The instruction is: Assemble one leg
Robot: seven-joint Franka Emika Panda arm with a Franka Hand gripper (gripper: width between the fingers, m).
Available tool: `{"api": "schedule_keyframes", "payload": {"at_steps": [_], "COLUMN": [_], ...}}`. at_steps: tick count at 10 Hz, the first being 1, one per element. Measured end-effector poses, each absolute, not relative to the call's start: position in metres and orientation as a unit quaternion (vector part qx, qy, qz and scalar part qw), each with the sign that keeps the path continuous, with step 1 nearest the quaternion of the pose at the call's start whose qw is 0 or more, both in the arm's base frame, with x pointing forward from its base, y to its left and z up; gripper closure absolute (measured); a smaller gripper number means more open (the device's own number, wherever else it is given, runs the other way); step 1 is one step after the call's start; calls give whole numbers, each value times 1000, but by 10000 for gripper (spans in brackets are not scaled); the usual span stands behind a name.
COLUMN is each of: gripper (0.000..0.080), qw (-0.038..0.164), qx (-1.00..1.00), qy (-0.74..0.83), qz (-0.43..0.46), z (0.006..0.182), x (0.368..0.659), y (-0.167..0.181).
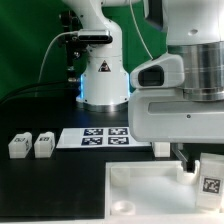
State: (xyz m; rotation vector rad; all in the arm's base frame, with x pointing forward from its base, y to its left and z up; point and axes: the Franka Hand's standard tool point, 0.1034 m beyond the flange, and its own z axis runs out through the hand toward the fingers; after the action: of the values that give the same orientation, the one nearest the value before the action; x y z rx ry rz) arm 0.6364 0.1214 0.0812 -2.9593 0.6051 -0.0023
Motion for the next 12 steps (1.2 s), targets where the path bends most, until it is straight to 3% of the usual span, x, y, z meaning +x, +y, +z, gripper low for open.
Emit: {"api": "schedule_keyframes", "payload": {"at_steps": [1, 5, 6, 7, 10, 12], "gripper": [483, 493, 493, 493, 493, 259], "qw": [61, 66, 77, 89, 92, 85], "qx": [-969, -844, -778, -742, -723, -789], "qy": [238, 532, 623, 664, 684, 608], "qz": [2, 20, 23, 24, 25, 14], "z": [81, 79, 79, 78, 78, 78], "x": [637, 636, 635, 633, 632, 631], "y": [121, 115, 115, 114, 117, 119]}}
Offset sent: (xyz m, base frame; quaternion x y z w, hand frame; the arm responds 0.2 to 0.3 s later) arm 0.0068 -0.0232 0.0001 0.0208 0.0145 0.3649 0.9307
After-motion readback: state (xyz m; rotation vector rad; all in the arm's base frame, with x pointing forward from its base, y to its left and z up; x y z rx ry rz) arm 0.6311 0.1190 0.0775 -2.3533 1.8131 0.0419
